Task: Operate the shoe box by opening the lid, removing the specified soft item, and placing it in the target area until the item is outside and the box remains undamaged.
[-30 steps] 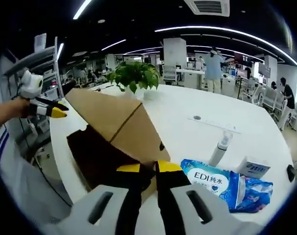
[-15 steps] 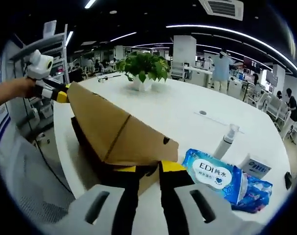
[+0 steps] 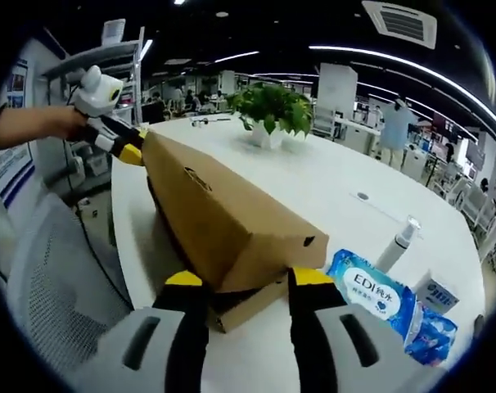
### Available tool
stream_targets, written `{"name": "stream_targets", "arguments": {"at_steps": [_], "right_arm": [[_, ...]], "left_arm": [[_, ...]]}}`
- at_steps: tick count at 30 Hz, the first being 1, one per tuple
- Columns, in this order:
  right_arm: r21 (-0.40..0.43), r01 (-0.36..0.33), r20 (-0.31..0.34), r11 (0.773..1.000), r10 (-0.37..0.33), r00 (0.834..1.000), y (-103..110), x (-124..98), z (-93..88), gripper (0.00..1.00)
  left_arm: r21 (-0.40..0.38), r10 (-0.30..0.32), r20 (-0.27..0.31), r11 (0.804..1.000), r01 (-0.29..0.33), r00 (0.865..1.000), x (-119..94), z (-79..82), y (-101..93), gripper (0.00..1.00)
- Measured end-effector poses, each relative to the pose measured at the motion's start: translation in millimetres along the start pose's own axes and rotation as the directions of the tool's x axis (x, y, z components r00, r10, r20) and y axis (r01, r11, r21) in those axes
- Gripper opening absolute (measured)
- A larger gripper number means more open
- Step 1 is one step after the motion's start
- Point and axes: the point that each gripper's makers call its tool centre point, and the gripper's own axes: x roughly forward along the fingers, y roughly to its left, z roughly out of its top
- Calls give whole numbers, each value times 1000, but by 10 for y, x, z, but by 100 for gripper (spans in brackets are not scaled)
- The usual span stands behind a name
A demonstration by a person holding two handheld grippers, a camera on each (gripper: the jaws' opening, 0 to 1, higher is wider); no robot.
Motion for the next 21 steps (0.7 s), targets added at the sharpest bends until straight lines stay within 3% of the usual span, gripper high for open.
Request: {"name": "stream_targets", "arguments": {"at_steps": [3, 14, 21], "right_arm": [[-15, -9, -11, 1000, 9, 1000, 39, 16, -22, 43], [42, -14, -28, 999, 15, 1000, 73, 44, -84, 45], [26, -5, -51, 1000, 6, 999, 113, 98, -154, 46]], "left_arm": [[43, 8, -14, 999, -7, 1000, 17, -44, -10, 35], [52, -12, -42, 999, 14, 999, 65, -170, -34, 38], [21, -21, -49, 1000, 22, 999, 105, -242, -56, 40]]}}
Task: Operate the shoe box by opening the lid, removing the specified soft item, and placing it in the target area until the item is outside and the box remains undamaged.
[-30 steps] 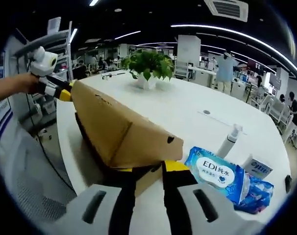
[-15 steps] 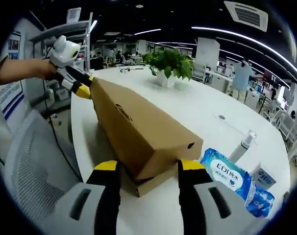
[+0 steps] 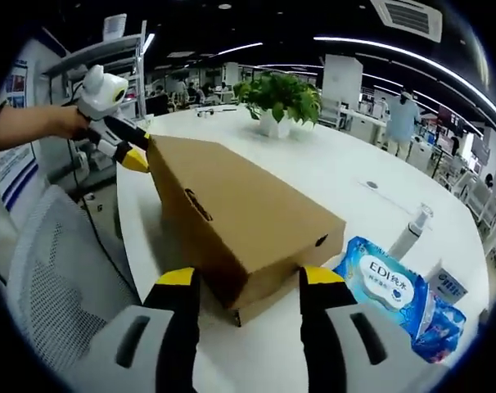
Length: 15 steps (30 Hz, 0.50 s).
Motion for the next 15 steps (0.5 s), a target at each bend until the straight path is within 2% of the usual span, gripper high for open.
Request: {"name": "stream_targets", "arguments": {"at_steps": [6, 11, 15], "right_arm": [[34, -17, -18, 999, 18, 1000, 64, 31, -65, 51], [107, -20, -19, 994, 22, 1000, 62, 46, -87, 51], [81, -11, -39, 997, 14, 999, 75, 93, -137, 50]], "left_arm": [[13, 0, -42, 1000, 1, 999, 50, -131, -33, 39], [2, -6, -56, 1000, 6, 998, 80, -193, -60, 40], [2, -1, -77, 1000, 1, 997, 121, -243, -81, 39]]}}
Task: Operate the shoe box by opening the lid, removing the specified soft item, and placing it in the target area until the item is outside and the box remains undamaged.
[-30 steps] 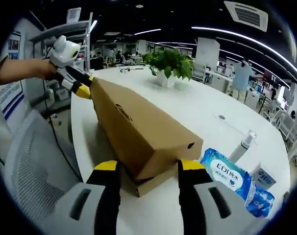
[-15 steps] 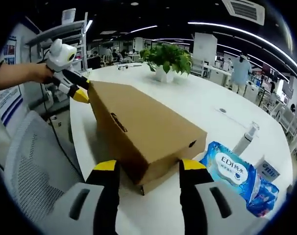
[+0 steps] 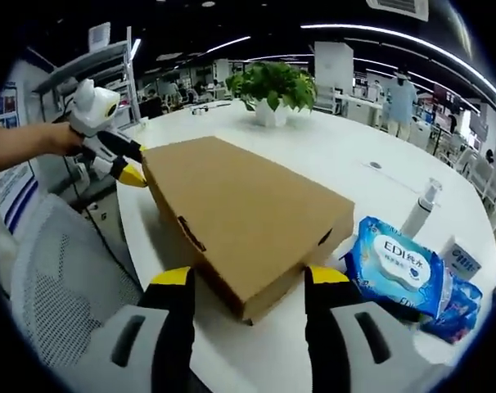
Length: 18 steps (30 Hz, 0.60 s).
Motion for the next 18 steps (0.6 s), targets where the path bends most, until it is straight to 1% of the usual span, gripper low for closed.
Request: {"name": "stream_targets", "arguments": {"at_steps": [1, 11, 18], "right_arm": [[-9, 2, -7, 1000, -2, 1000, 1, 13, -19, 50], [-69, 18, -35, 997, -20, 999, -28, 70, -96, 49], [-87, 19, -49, 996, -23, 999, -89, 114, -119, 48]], "left_arm": [[-4, 0, -12, 1000, 0, 1000, 11, -25, -12, 39], [-14, 22, -53, 1000, -23, 998, 99, -103, -21, 39], [-40, 35, -66, 999, -37, 997, 154, -132, -23, 39]]}}
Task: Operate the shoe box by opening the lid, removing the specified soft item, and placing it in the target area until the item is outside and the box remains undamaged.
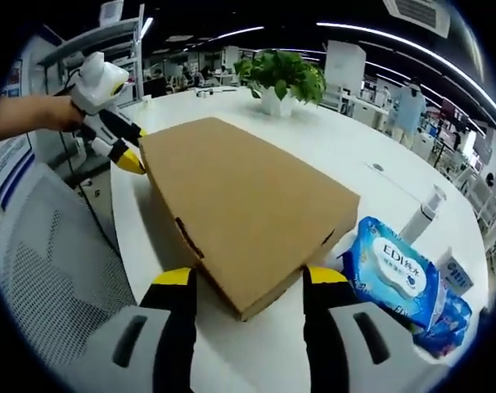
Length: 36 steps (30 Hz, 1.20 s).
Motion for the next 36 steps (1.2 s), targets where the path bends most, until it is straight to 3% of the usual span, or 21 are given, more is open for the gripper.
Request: {"name": "stream_targets", "arguments": {"at_steps": [36], "right_arm": [[18, -24, -3, 1000, 24, 1000, -585, 347, 222, 48]], "left_arm": [[3, -2, -14, 1000, 2, 1000, 407, 481, 261, 37]]}}
